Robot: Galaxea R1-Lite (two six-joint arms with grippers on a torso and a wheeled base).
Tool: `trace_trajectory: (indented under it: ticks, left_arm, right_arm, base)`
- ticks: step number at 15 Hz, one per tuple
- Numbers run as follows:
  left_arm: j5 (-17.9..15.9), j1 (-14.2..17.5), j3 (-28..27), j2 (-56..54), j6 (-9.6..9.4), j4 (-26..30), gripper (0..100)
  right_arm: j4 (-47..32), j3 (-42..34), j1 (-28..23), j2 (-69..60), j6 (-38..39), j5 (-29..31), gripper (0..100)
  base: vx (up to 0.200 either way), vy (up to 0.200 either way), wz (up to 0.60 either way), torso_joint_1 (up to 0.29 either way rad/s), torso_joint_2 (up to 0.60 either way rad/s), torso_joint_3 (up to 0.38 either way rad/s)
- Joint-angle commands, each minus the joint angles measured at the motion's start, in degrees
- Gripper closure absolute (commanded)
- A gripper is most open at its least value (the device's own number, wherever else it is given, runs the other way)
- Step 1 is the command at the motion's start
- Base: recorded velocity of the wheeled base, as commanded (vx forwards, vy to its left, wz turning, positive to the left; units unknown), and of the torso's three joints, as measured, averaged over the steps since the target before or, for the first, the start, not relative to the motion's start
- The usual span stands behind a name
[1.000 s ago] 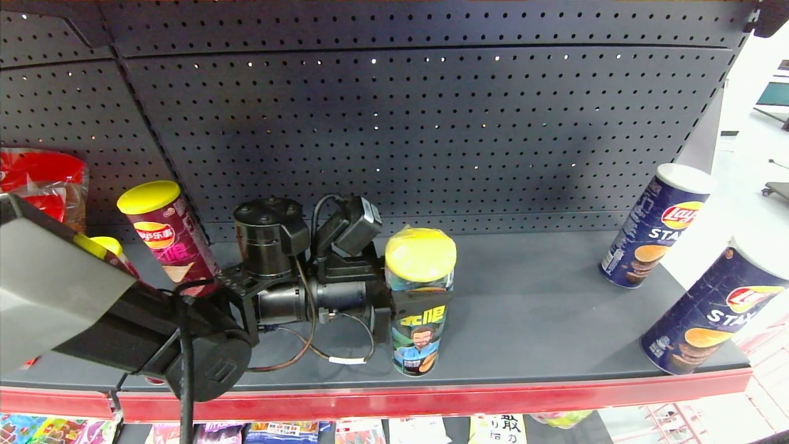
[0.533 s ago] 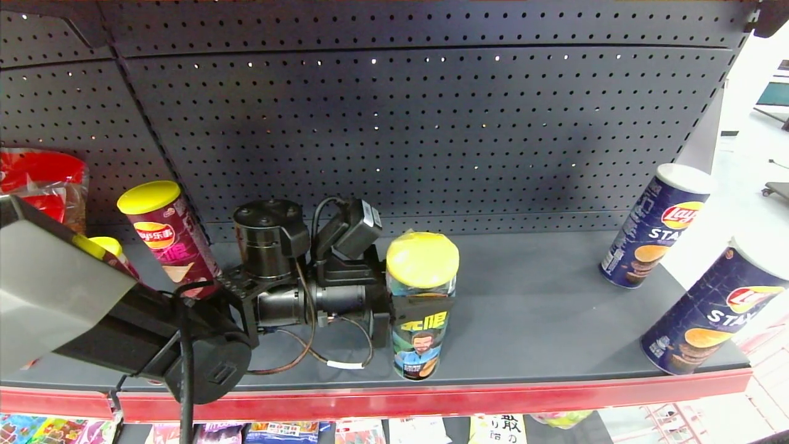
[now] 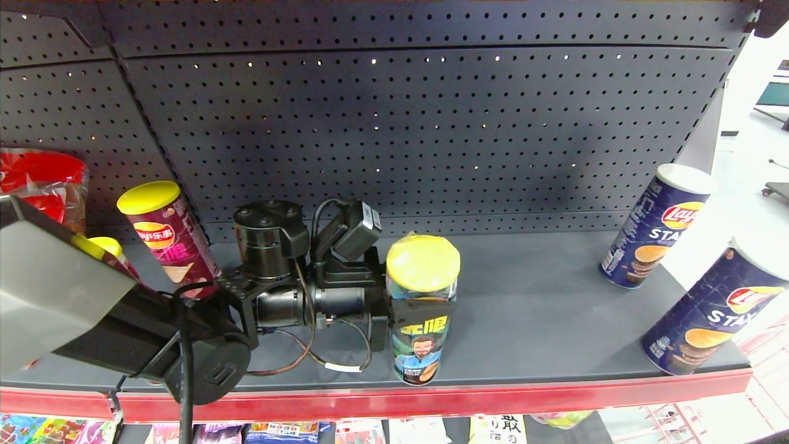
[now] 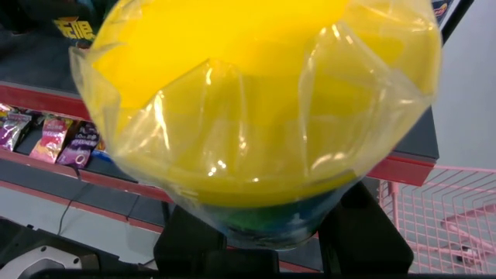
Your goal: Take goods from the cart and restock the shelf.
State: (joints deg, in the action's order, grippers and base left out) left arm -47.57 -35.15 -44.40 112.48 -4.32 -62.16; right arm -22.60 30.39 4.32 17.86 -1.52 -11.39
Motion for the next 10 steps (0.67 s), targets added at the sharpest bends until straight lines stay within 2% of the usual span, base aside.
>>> trace_trajectory:
  ticks: [1, 2, 3, 7, 9, 10]
  left_arm:
    - [0.1, 0.0, 0.0, 0.2, -0.08, -0.1, 100]
    - [0.1, 0.0, 0.2, 0.2, -0.08, -0.1, 100]
    - [0.0, 0.0, 0.1, 0.2, -0.08, -0.2, 0]
    - [0.6, 0.2, 0.5, 0.0, 0.01, -0.2, 0]
    - [0.8, 1.0, 3.4, -0.3, -0.08, -2.1, 0]
    - [1.3, 2.1, 7.4, -0.9, -0.08, -5.4, 0]
  right_arm:
    - [0.0, 0.0, 0.1, 0.1, -0.1, 0.0, 100]
    - [0.0, -0.1, 0.0, 0.1, 0.0, 0.0, 100]
    - [0.0, 0.0, 0.0, 0.1, 0.0, 0.0, 100]
    - [0.0, 0.0, 0.1, 0.2, -0.1, 0.0, 100]
    - [0.1, 0.0, 0.3, 0.5, -0.1, -0.1, 100]
    - [0.3, 0.6, 0.4, 1.8, -0.1, -0.5, 100]
  base:
    - [0.0, 0.0, 0.0, 0.0, 0.0, 0.0]
    - [0.0, 0.0, 0.0, 0.0, 0.0, 0.0]
    - [0.0, 0.0, 0.0, 0.0, 0.0, 0.0]
    - [0.0, 0.0, 0.0, 0.0, 0.0, 0.0]
    - [0.0, 0.0, 0.0, 0.0, 0.0, 0.0]
    - [0.0, 0.0, 0.0, 0.0, 0.0, 0.0]
